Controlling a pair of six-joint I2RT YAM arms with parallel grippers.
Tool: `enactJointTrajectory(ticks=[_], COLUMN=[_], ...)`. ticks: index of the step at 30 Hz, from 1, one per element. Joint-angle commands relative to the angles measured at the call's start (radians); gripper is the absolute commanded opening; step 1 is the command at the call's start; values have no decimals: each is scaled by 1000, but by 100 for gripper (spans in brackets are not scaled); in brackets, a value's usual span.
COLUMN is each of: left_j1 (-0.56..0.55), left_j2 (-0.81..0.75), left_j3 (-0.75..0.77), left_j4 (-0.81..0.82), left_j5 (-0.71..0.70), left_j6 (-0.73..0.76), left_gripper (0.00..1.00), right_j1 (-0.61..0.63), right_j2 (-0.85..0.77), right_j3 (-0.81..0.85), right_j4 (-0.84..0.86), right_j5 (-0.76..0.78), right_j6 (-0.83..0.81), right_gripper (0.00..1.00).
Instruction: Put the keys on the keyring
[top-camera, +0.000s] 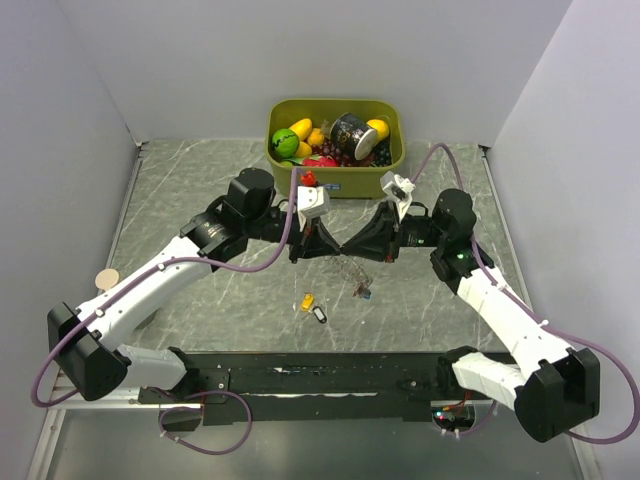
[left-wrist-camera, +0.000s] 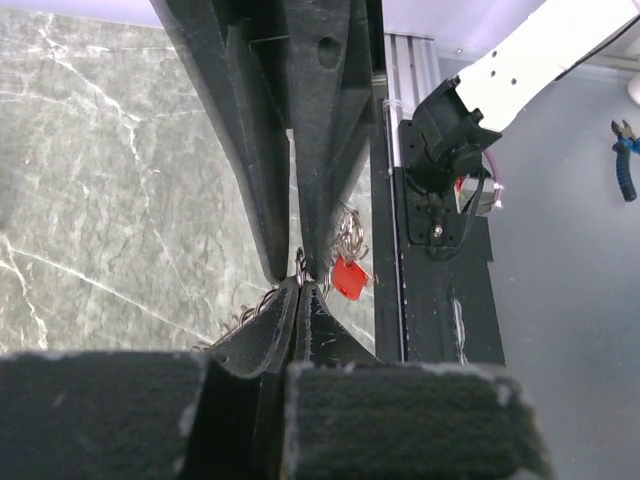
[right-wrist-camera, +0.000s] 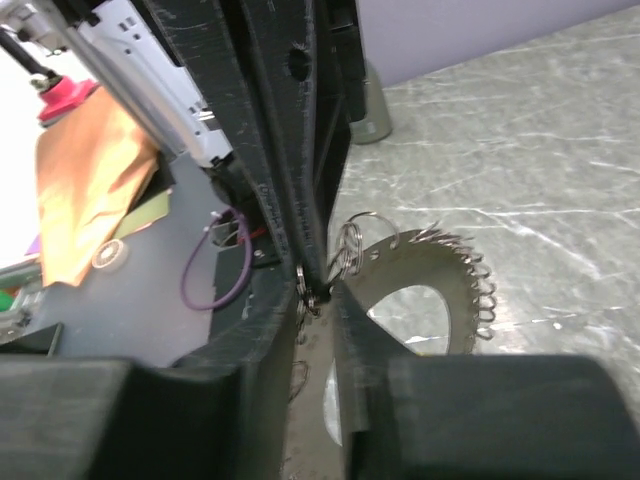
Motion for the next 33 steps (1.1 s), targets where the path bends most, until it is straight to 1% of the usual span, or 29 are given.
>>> enactJointTrajectory(ticks=[1,5,10,13,15,17,20,22,24,25,29,30,32,33], left_j1=[-17,-18,-17,-18,-17,-17,-17,-15,-15,-11,44,55,87,97], left_j2=[-16,-11,-4,-7,-11,-14,-17,-25,-34,-45,-80,-85,-93,-94], left_j3=[23,21,21,21,17,18,32,34,35,31,5,-3,-6,-6], left_j4=[75,63,29,25,38,29,23,32,43,49,101,109,115,117], left_j5=[50,36,-13,-53,-85,-114,-160,-177,-209,-214,-136,-78,-16,37], left_j6=[-8,-7,19,27,21,30,28,25,16,10,-19,-25,-27,-27], left_gripper=[1,1,1,3,9,21,35,39,47,49,52,52,52,51], right_j1=[8,8,7,8,8,8,10,10,11,11,10,10,10,10], right_j2=[18,20,9,1,-9,-13,-11,-13,-13,-14,-20,-20,-23,-25], right_j3=[35,32,43,53,59,73,93,101,107,112,118,119,125,130], right_j4=[60,82,37,5,-22,-70,-124,-138,-161,-173,-204,-216,-228,-246], right_j5=[-7,-9,-9,-12,-1,5,5,6,6,5,2,0,-10,-12], right_j6=[21,41,10,-13,-46,-82,-117,-129,-151,-159,-200,-208,-229,-238], right_gripper=[0,0,0,0,0,0,0,0,0,0,0,0,0,0])
